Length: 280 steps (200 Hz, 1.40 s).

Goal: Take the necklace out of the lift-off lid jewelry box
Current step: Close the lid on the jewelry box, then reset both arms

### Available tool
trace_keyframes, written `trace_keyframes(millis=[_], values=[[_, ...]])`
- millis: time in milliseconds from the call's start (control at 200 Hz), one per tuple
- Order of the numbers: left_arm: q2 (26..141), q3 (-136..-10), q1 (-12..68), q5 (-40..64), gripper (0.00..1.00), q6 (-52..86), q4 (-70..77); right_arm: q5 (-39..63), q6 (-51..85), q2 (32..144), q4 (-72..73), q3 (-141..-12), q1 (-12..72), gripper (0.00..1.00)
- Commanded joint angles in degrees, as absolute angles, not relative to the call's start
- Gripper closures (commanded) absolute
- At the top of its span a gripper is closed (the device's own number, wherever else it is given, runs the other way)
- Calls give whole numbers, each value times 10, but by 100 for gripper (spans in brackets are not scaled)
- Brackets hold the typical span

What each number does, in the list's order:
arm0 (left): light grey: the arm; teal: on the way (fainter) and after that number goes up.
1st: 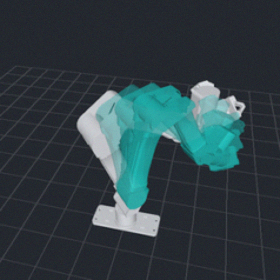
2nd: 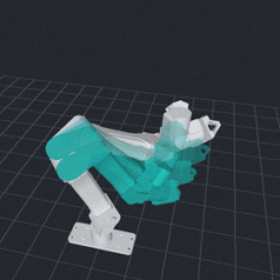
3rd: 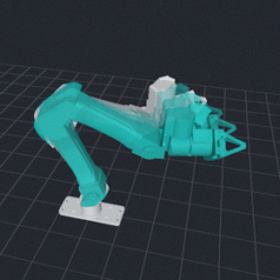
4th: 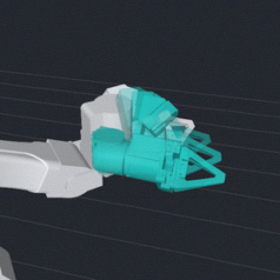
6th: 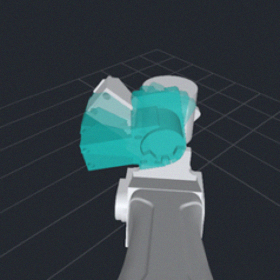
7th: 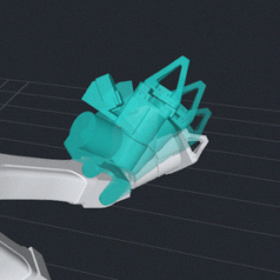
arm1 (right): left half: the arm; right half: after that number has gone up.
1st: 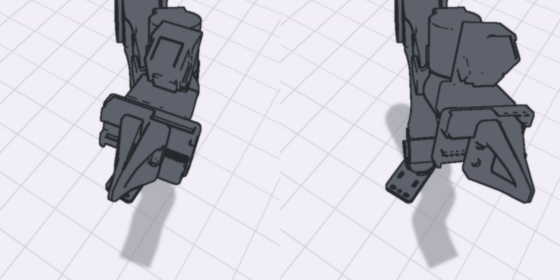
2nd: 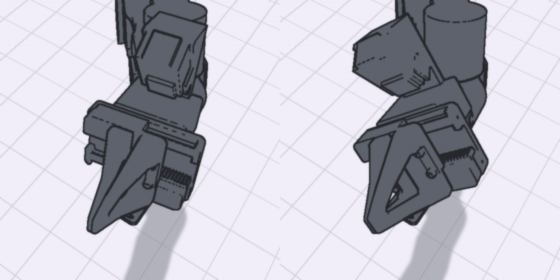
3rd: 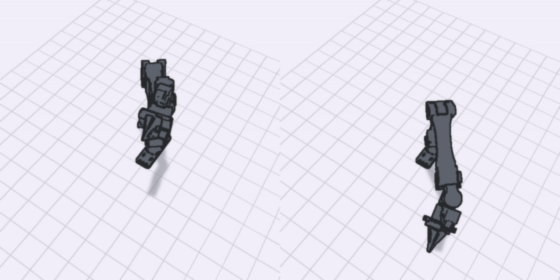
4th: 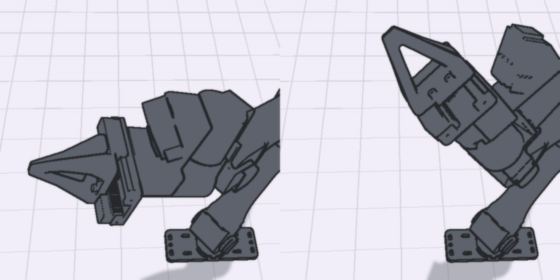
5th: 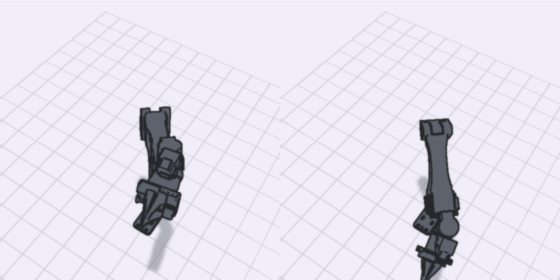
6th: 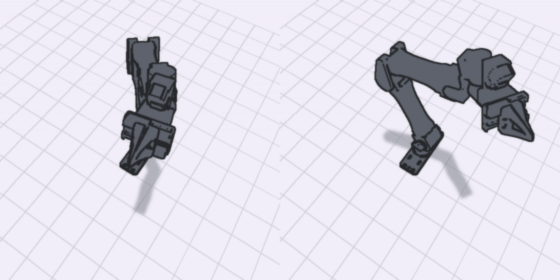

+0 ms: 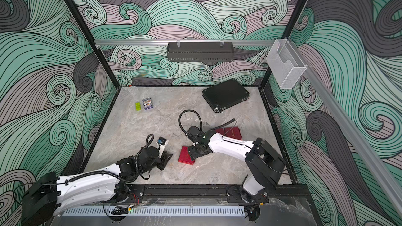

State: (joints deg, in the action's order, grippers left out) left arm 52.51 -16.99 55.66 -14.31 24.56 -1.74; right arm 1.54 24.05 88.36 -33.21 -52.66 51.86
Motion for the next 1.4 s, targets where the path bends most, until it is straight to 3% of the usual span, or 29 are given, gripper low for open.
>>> trace_keyframes(millis=[0,50,195,315,645,740,991,1076,1281,1396], values=[[494,-203,548,-232,41,223,-57,11,222,832,-343,-520,499,20],[475,-210,529,-246,34,212,-70,15,212,810,-343,-519,479,17],[415,-232,432,-233,24,188,-108,1,175,734,-333,-511,406,8],[385,-234,352,-258,19,158,-118,-75,144,665,-280,-482,342,1],[427,-220,209,-332,11,106,-4,-198,117,584,16,-317,148,0],[461,-218,152,-294,8,101,50,-211,108,606,144,-261,108,0],[637,-230,21,-185,7,85,185,-223,49,699,253,-253,61,0],[707,-220,4,-178,7,67,283,-217,35,743,319,-239,53,0],[770,-236,-33,-97,6,56,357,-165,10,784,429,-213,40,0],[854,-216,-47,-74,6,59,460,-103,0,882,551,-203,25,1]])
